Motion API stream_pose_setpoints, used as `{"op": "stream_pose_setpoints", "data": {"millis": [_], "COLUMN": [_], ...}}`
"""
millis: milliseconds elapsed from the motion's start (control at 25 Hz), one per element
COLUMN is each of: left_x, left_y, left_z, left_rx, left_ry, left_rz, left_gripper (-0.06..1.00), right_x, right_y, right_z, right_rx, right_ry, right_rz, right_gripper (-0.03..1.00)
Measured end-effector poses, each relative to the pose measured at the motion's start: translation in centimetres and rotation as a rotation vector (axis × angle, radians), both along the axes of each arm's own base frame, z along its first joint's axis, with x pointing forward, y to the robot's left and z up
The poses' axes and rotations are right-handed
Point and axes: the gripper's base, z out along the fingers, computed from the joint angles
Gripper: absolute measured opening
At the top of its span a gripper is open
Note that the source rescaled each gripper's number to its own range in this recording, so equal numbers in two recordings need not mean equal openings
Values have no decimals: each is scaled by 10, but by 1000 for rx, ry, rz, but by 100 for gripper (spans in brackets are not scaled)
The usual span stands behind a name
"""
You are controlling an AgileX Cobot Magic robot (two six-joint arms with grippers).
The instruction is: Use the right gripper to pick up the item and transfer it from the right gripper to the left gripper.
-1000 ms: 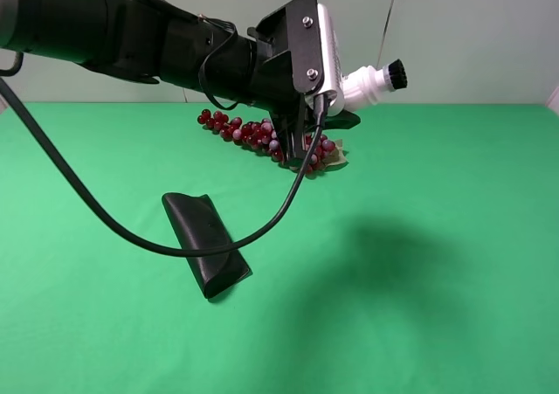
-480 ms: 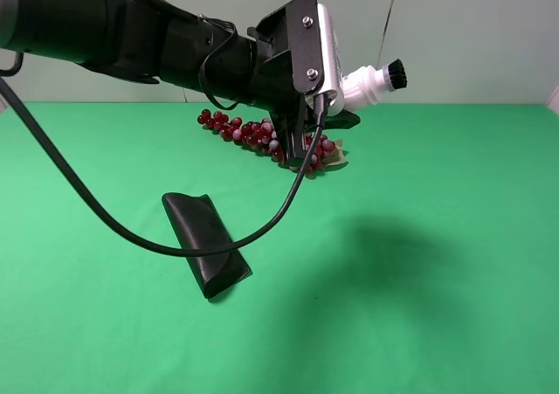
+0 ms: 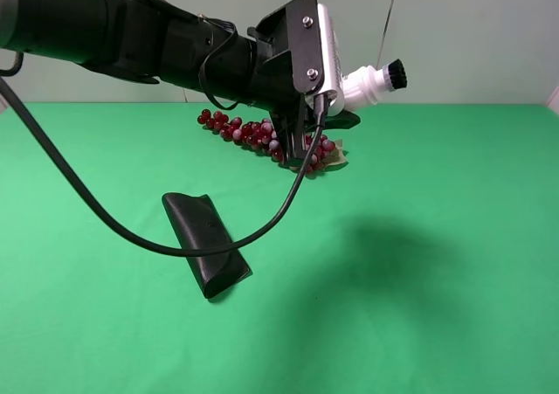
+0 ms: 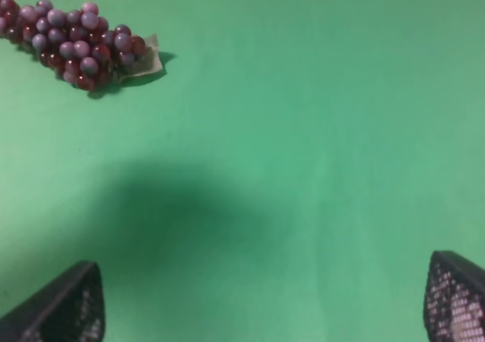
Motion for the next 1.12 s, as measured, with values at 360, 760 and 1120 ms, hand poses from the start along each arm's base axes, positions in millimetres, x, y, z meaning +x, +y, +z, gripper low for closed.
{"op": "stream_pose_setpoints", "data": {"millis": [360,760,1120], "left_x": [0,0,0], "left_y": [0,0,0], "left_z": [0,0,0], "left_rx": [0,0,0], "left_ry": [0,0,0], "left_rz": [0,0,0], "left_gripper": [0,0,0], "right_x": [0,0,0], "right_y": [0,-1,-1], "right_z": [0,0,0], "right_rx": [0,0,0], "right_ry": [0,0,-2], "right_rz": [-17,-192,-197], "right_gripper": [84,84,84]}}
